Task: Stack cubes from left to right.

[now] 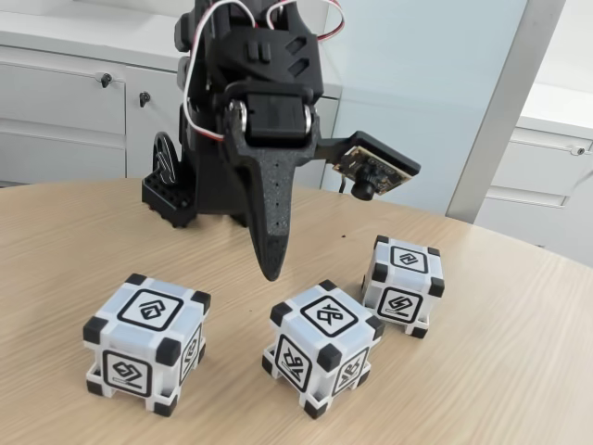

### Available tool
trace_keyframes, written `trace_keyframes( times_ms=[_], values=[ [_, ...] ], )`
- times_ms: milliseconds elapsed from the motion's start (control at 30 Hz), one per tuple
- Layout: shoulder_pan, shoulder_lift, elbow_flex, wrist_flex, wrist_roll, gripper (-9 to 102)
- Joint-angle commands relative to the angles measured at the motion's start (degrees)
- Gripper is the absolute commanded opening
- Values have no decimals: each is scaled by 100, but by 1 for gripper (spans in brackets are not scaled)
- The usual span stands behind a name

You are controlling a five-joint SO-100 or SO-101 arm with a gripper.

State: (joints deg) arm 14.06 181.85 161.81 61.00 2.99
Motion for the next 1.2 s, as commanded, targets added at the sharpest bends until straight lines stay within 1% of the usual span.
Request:
trace_keyframes(
  times_ms=[0,900,1167],
  values=[
    [44,62,-18,-26,-536,0],
    [44,62,-18,-26,-519,0],
    [9,62,-18,-26,-738,0]
  ],
)
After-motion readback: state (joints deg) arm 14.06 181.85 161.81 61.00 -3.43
